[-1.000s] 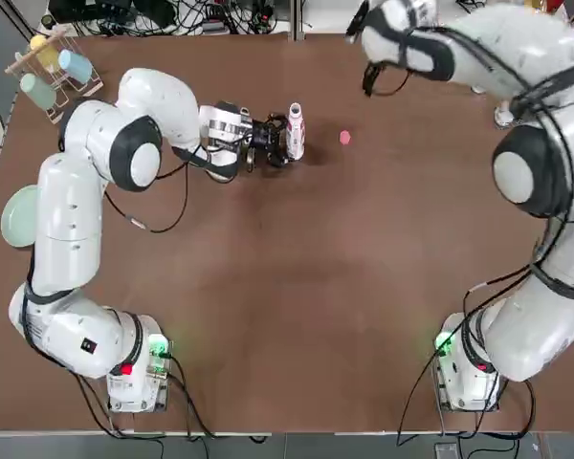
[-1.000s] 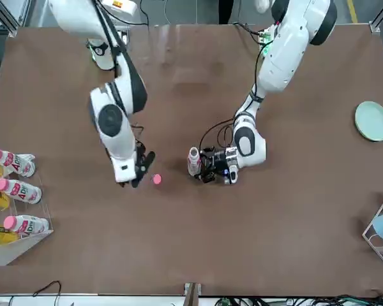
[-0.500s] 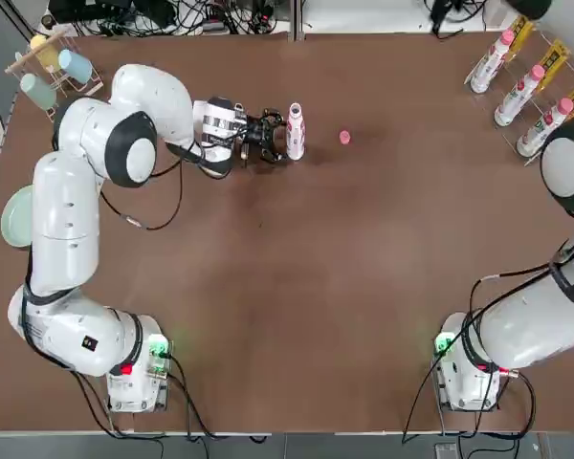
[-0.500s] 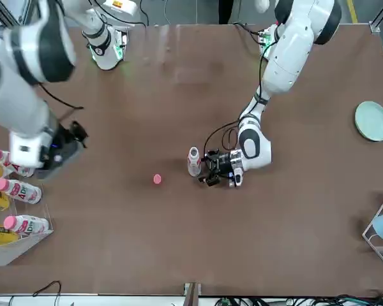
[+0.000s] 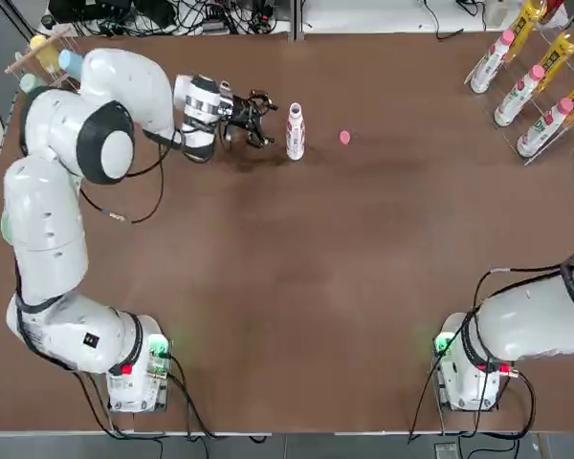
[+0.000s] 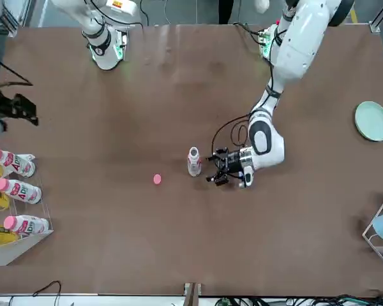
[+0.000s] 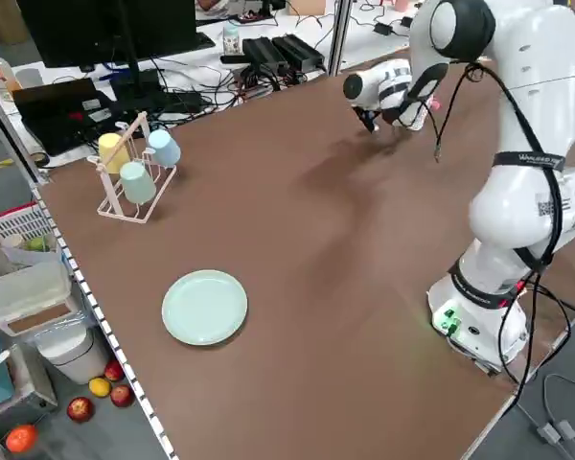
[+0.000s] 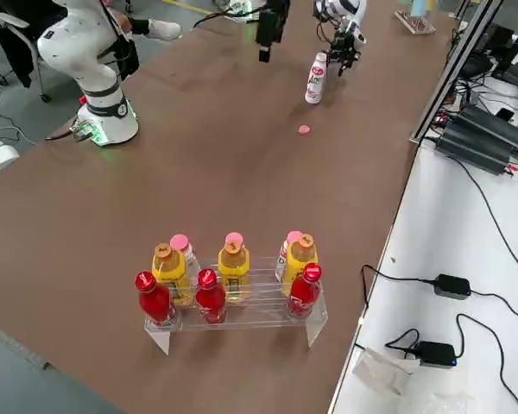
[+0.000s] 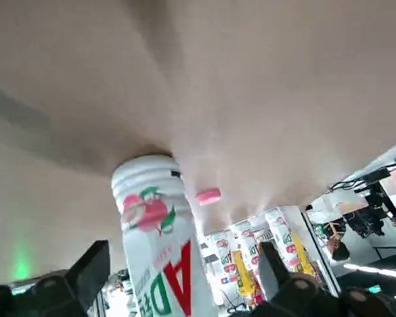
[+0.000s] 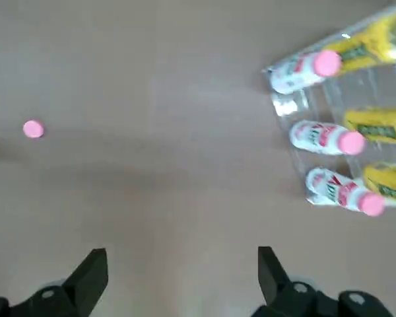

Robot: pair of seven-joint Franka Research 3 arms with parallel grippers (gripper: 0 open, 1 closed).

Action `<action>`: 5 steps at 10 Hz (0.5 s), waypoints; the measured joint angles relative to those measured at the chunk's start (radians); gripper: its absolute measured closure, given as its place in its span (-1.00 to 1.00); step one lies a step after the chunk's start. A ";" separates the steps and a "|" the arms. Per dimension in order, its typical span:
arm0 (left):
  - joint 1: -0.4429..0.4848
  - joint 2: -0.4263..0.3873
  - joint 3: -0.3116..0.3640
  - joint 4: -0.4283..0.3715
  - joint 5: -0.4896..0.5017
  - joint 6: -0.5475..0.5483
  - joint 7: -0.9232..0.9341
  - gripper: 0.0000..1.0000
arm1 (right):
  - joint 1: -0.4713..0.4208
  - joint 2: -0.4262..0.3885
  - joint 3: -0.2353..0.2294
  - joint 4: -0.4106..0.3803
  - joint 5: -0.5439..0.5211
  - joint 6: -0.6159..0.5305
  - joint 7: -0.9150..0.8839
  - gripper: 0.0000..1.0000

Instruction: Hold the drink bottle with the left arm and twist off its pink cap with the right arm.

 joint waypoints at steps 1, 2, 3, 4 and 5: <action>0.020 -0.019 0.016 -0.012 0.058 0.000 -0.001 -0.99 | -0.018 -0.015 0.000 0.000 0.004 -0.016 0.000 -1.00; 0.026 -0.029 0.044 -0.015 0.114 0.001 0.000 -0.99 | -0.017 -0.037 0.006 -0.004 0.007 -0.032 0.002 -1.00; 0.026 -0.037 0.067 -0.015 0.175 0.002 0.001 -0.99 | -0.013 -0.056 0.016 -0.015 0.007 -0.031 0.008 -1.00; 0.026 -0.048 0.081 -0.013 0.262 0.005 0.000 -0.99 | -0.009 -0.065 0.022 -0.023 0.007 -0.027 0.013 -1.00; 0.024 -0.063 0.095 -0.008 0.377 0.010 -0.009 -0.99 | -0.010 -0.066 0.022 -0.030 0.007 -0.024 0.015 -1.00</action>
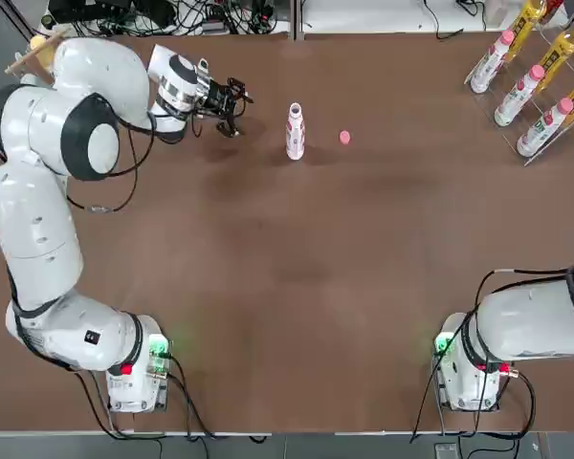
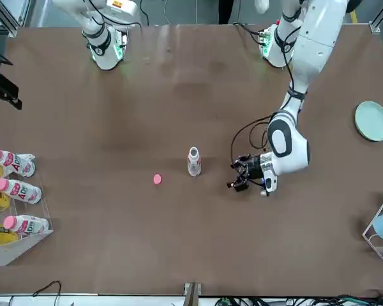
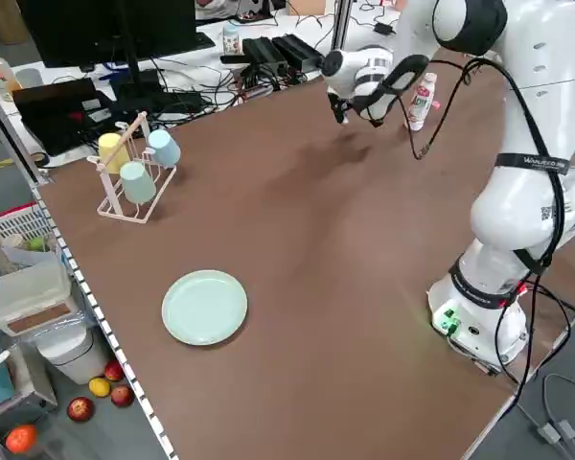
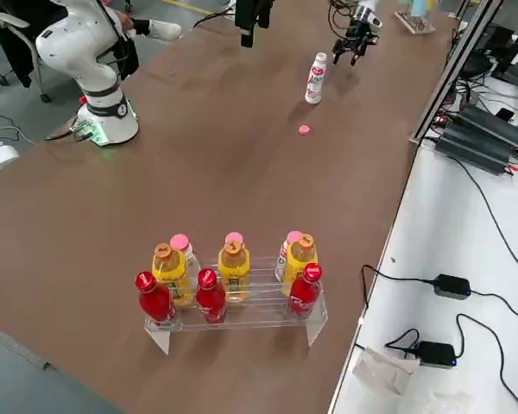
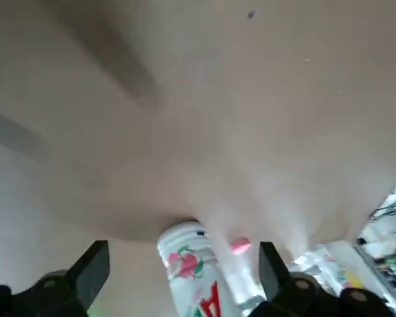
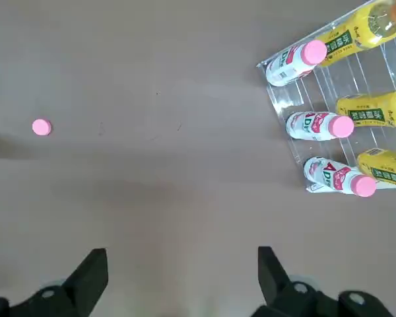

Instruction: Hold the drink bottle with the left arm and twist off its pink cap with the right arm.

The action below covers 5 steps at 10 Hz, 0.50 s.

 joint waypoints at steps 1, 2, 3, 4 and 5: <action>0.001 -0.017 0.014 0.009 0.119 0.002 -0.025 -0.99 | -0.001 0.000 -0.001 -0.005 0.000 0.003 0.002 -1.00; 0.004 -0.032 0.023 0.020 0.234 0.004 -0.041 -0.99 | -0.001 0.000 -0.002 -0.006 0.000 0.003 0.003 -1.00; 0.007 -0.043 0.033 0.036 0.368 0.006 -0.049 -0.99 | -0.002 0.000 -0.004 -0.006 0.000 0.004 0.005 -1.00; 0.010 -0.054 0.044 0.057 0.508 0.008 -0.053 -0.99 | -0.003 0.000 -0.006 -0.008 0.000 0.006 0.006 -1.00; 0.013 -0.062 0.056 0.081 0.619 0.008 -0.050 -0.98 | -0.001 0.003 -0.004 -0.010 0.000 0.007 0.007 -1.00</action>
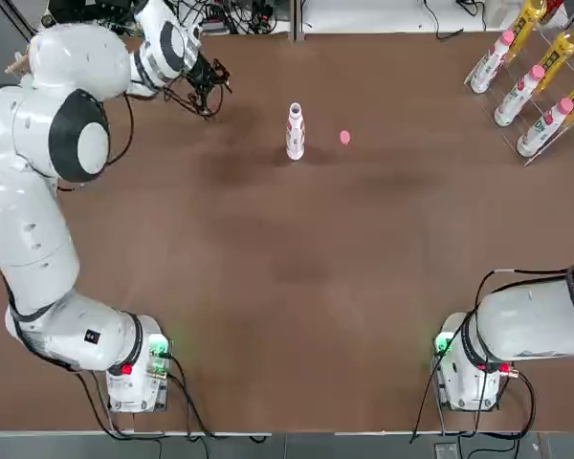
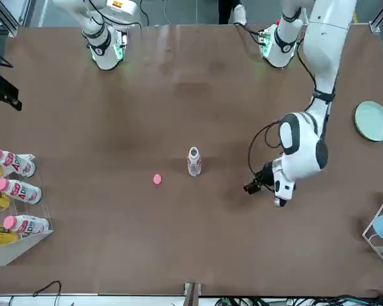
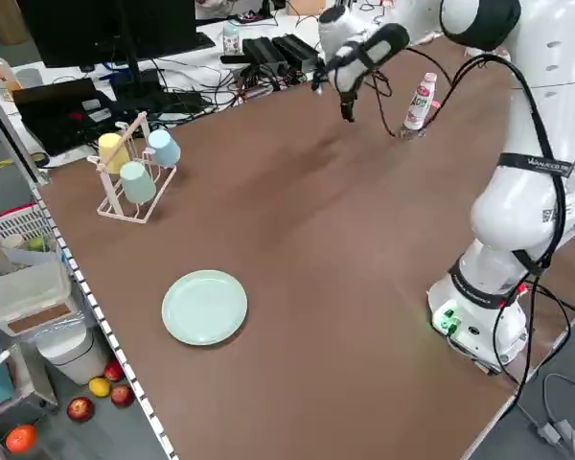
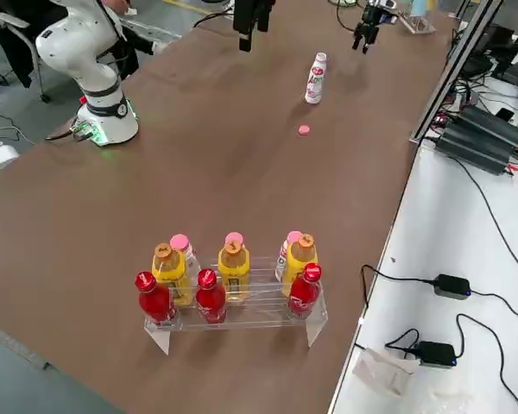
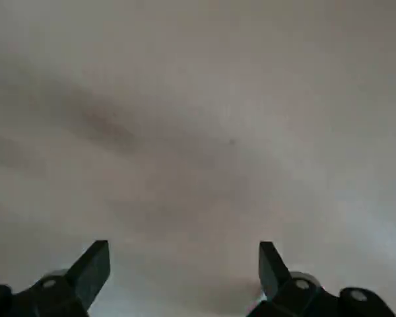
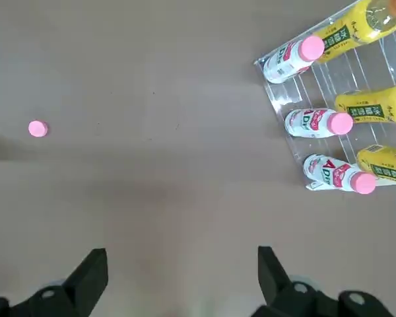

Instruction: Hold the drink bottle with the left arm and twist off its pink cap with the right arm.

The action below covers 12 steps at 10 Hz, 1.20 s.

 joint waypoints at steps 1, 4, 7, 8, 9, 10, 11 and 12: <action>0.009 -0.004 0.008 0.030 0.087 -0.007 0.020 -0.98 | 0.003 0.005 0.004 -0.002 0.000 0.004 0.006 -1.00; 0.069 -0.009 0.046 0.187 0.252 -0.188 0.117 -0.99 | 0.004 0.010 0.005 -0.003 0.000 0.012 0.030 -1.00; 0.105 -0.031 0.053 0.296 0.341 -0.236 0.160 -0.99 | 0.003 0.010 0.003 -0.002 0.002 0.018 0.098 -1.00; 0.104 -0.052 0.057 0.306 0.342 -0.250 0.160 -0.99 | 0.000 0.010 0.000 -0.001 0.018 0.020 0.105 -1.00; 0.103 -0.074 0.062 0.311 0.342 -0.279 0.160 -0.99 | -0.003 0.010 -0.005 0.000 0.030 0.020 0.105 -1.00; 0.100 -0.095 0.069 0.322 0.342 -0.314 0.160 -0.99 | -0.004 0.010 -0.007 0.000 0.031 0.020 0.105 -1.00; 0.099 -0.121 0.075 0.331 0.342 -0.345 0.160 -0.99 | -0.004 0.010 -0.007 0.000 0.031 0.020 0.105 -1.00; 0.099 -0.151 0.082 0.333 0.345 -0.365 0.160 -0.99 | -0.004 0.010 -0.007 0.000 0.031 0.021 0.105 -1.00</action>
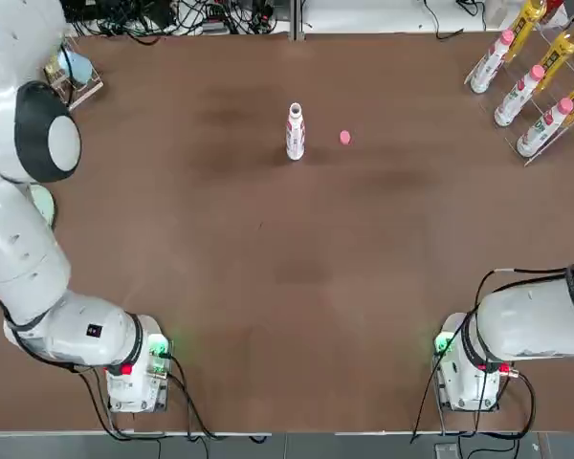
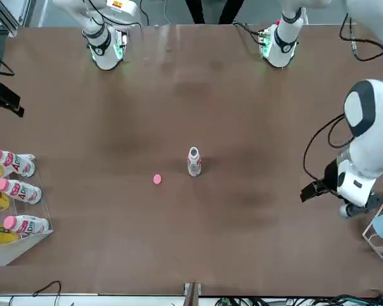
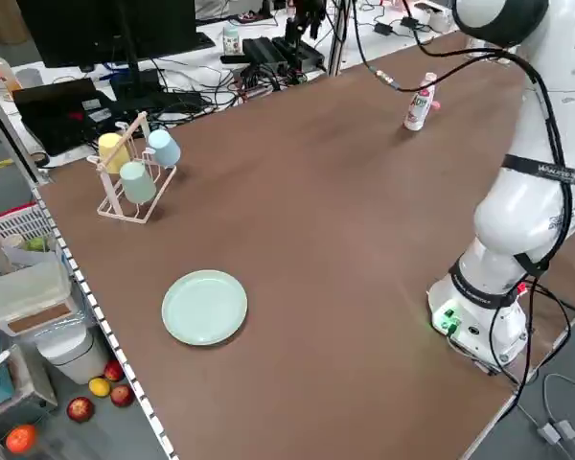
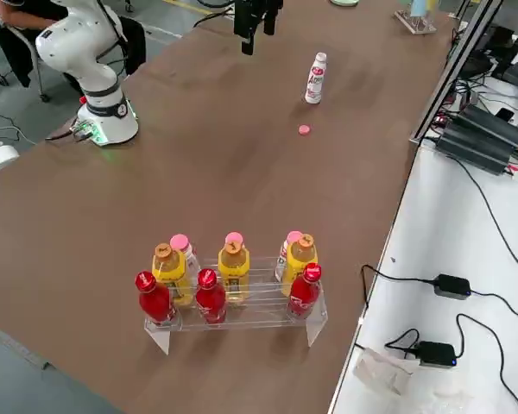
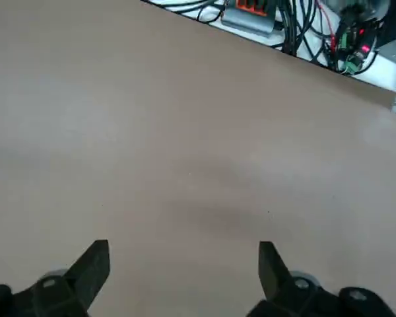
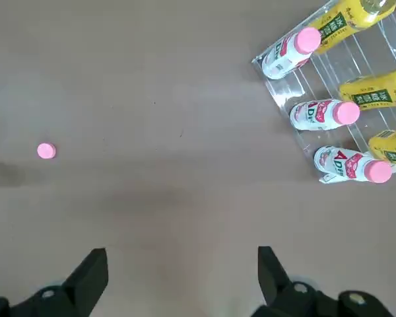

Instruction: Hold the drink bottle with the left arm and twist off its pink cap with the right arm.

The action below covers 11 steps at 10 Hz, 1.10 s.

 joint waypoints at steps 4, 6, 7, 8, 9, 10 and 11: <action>0.018 -0.056 0.040 0.001 0.074 -0.019 0.239 -0.99 | -0.001 -0.001 -0.001 0.006 0.000 0.015 0.000 -1.00; 0.038 -0.101 0.059 0.006 0.074 -0.080 0.222 -0.99 | -0.001 -0.001 -0.002 0.007 0.000 0.018 0.001 -1.00; 0.037 -0.136 0.063 0.007 0.084 -0.119 0.189 -0.99 | -0.002 -0.001 -0.002 0.007 0.001 0.018 0.001 -1.00; 0.035 -0.165 0.062 0.008 0.097 -0.144 0.177 -0.99 | -0.002 -0.001 -0.002 0.007 0.001 0.018 0.001 -1.00; 0.033 -0.184 0.061 0.008 0.105 -0.159 0.176 -0.99 | -0.002 -0.001 -0.002 0.007 0.002 0.018 0.001 -1.00; 0.032 -0.187 0.060 0.007 0.105 -0.163 0.176 -0.99 | -0.002 -0.001 -0.002 0.007 0.002 0.022 0.002 -1.00; 0.032 -0.185 0.060 0.006 0.105 -0.165 0.173 -0.99 | -0.003 -0.001 -0.003 0.007 0.002 0.028 0.002 -1.00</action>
